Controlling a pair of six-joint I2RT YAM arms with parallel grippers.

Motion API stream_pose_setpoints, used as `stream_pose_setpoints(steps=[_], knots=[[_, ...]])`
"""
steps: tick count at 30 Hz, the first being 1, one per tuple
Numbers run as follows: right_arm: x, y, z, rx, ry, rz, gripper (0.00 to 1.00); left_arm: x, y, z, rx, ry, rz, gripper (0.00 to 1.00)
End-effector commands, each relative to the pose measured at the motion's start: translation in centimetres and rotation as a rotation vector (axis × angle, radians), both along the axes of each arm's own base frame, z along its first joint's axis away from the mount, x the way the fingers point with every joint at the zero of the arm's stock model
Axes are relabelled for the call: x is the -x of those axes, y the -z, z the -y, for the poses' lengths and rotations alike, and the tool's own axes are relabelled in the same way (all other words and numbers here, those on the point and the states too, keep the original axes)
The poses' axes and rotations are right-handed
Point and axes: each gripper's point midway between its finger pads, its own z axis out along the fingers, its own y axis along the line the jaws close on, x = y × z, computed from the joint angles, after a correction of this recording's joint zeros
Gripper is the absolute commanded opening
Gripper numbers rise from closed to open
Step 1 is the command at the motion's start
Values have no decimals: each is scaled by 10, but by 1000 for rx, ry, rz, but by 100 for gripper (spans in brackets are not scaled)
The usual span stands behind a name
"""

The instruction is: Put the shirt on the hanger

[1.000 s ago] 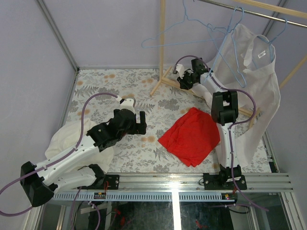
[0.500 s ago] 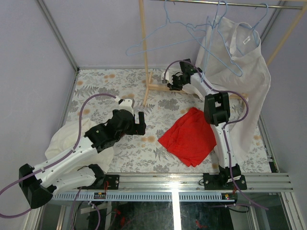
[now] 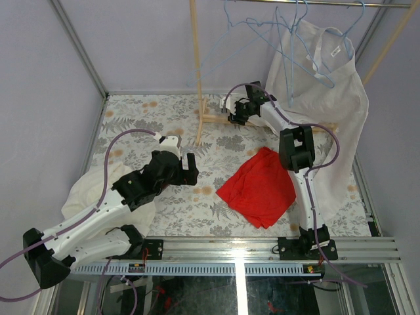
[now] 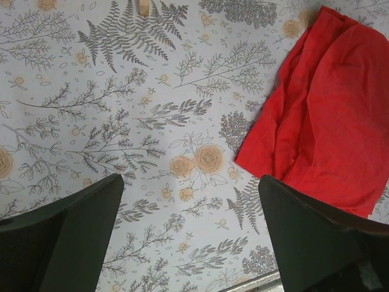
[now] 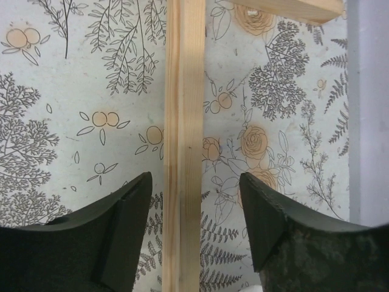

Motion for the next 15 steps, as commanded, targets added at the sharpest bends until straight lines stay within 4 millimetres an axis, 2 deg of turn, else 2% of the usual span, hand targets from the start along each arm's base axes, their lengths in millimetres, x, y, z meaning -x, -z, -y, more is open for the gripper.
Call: stream_pose_setpoints(steps=[1,4,10,15], knots=[[-13,-99,-19,-164,57,179,74,-2,-2,3,33,-6,8,93],[-5,-118,-24,-257,126,169,83,-3,-3,8,48,4,8,93],[17,-128,-38,-405,261,153,88,-2,-1,13,71,15,0,93],[58,-112,-65,-567,316,5,95,0,2,15,93,19,-7,92]])
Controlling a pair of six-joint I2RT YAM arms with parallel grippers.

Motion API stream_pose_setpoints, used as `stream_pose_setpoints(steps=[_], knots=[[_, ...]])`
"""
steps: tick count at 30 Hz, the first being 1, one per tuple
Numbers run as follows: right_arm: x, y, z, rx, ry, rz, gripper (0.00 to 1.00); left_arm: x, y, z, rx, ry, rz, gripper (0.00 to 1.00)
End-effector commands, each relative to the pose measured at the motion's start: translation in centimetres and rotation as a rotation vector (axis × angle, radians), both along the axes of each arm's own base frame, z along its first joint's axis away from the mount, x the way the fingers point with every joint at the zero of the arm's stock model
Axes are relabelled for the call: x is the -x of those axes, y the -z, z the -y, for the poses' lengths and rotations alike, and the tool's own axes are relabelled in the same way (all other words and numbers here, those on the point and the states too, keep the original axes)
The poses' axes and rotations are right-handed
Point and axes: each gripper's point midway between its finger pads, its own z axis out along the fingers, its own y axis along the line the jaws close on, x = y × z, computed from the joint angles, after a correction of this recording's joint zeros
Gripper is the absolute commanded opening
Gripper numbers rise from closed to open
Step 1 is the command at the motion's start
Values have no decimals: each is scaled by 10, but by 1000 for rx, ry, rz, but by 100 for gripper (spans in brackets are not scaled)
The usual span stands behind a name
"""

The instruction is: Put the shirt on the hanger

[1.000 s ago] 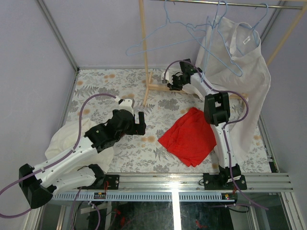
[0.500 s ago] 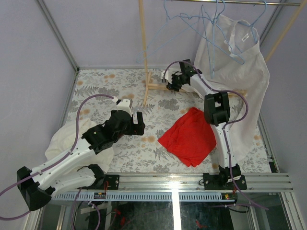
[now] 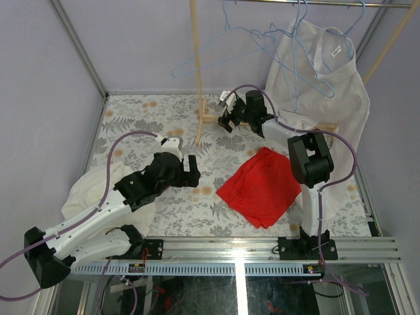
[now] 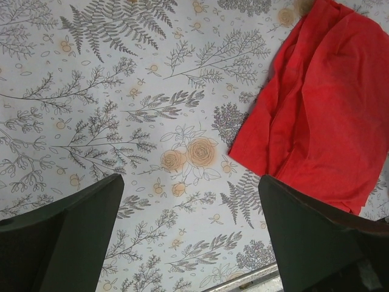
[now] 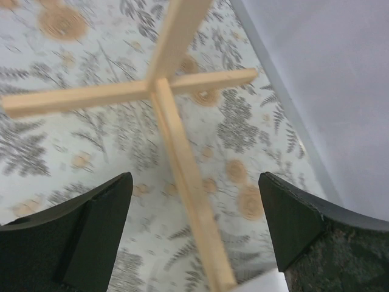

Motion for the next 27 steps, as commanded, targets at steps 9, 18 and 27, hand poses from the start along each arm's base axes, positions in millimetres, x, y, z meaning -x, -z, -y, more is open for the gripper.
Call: stream_pose_setpoints(steps=[9,18,27], knots=[[144,3,-77,-328,84,-185,99,-4,-8,-2,76,-44,49,92],[268,28,0,-256,515,-599,99,-4,-13,-8,66,-51,83,92],[292,-73,158,-263,1042,-341,99,-11,-11,16,104,5,60,92]])
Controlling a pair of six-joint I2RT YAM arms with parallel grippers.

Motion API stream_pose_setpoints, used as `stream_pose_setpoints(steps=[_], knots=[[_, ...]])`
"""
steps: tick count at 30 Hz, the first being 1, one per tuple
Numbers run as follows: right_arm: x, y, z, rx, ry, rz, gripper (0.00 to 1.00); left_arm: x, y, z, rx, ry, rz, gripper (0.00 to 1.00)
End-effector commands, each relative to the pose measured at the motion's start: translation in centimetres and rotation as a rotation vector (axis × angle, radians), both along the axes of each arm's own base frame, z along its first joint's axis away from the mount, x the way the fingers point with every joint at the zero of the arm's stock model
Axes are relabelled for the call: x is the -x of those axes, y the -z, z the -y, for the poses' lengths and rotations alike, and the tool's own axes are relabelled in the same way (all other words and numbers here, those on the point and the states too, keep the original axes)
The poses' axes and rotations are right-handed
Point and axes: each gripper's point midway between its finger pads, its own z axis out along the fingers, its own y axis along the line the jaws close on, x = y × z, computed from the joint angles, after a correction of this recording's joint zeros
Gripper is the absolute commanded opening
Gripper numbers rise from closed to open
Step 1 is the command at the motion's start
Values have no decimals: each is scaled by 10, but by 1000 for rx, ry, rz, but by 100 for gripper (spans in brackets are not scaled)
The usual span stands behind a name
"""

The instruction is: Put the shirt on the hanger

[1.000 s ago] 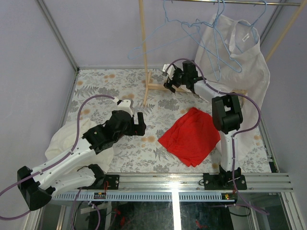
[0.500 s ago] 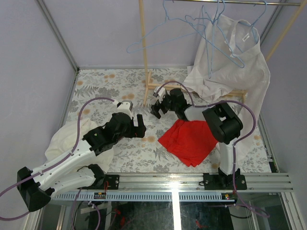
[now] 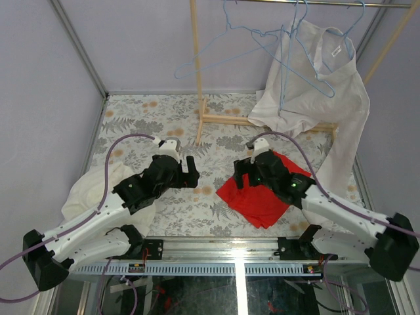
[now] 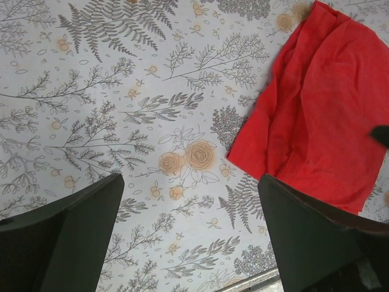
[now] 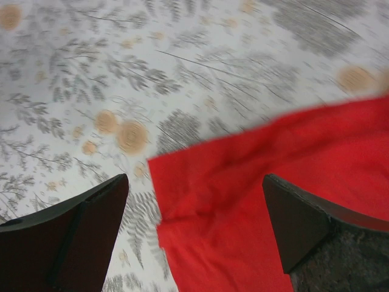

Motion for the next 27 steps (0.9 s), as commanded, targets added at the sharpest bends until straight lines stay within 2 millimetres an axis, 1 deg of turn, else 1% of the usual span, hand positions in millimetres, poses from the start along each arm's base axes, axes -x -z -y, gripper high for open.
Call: stream_pose_setpoints(steps=[1,2,4,5,7,11,13,14,16,19,22,24,27], knots=[[-4,-71,108,87,451,163,99,-12,-17,22,84,32,43,92],[-6,-87,128,78,534,204,99,-12,-18,25,94,39,38,92],[-10,-111,170,74,709,257,99,-12,-20,29,109,48,33,91],[-12,-117,192,88,797,264,99,-12,-21,31,117,49,31,91],[-15,-123,230,94,941,257,99,-11,-23,32,131,50,31,91],[-15,-113,289,70,1140,210,99,-10,-25,32,130,56,32,91],[-13,-103,319,80,1246,179,99,-10,-27,32,122,63,35,91],[-11,-99,331,80,1302,164,99,-10,-28,32,118,70,37,91],[-6,-93,344,95,1393,166,99,-9,-29,33,111,84,36,91],[-8,-73,357,77,1472,203,99,-8,-30,37,106,116,35,91],[-13,-46,363,97,1504,153,99,-7,-30,43,98,153,29,91],[-10,-28,366,131,1526,98,99,-7,-31,46,96,173,26,91],[-1,-4,371,160,1564,73,99,-6,-32,49,96,191,28,91]])
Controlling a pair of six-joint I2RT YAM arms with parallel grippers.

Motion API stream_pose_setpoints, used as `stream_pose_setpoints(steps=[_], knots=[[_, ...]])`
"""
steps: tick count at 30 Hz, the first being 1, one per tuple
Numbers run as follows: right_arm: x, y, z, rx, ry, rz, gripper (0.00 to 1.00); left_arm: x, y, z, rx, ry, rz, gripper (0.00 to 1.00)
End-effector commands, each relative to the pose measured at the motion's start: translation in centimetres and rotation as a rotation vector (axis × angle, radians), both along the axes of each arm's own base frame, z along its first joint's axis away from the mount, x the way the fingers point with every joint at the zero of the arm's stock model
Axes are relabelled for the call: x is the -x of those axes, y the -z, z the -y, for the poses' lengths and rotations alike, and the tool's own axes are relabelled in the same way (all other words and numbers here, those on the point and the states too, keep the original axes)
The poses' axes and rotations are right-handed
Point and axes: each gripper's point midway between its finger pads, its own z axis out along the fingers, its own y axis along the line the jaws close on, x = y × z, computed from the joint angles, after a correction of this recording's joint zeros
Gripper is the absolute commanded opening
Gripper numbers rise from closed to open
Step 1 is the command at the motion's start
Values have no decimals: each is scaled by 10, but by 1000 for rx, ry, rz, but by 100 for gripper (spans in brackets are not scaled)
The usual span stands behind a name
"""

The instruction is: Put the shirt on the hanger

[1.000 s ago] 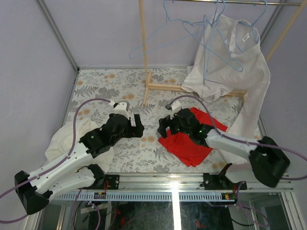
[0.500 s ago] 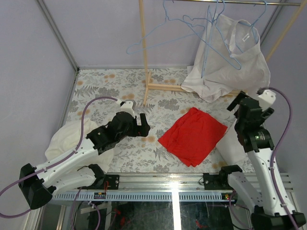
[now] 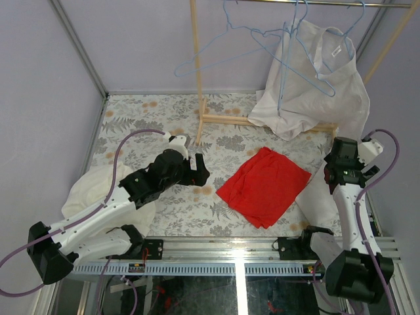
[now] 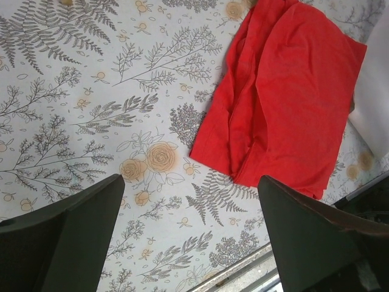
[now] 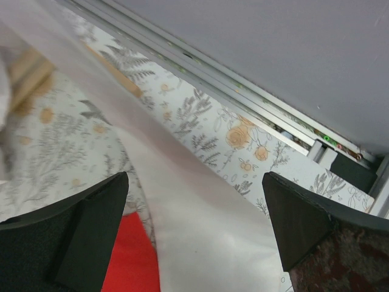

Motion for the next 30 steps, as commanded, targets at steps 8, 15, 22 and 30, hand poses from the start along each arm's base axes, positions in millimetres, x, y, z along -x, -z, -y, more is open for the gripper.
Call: stream_pose_setpoints(steps=[8,15,22,30], knots=[[19,67,19,-28,163,-58,99,1,-17,16,46,89,34,91],[15,102,2,-210,111,-52,98,2,-17,15,59,76,26,91],[-16,89,-27,-343,-22,99,33,2,-19,16,80,65,20,90],[-119,-56,-24,-291,-237,555,0,4,-27,8,91,37,32,90]])
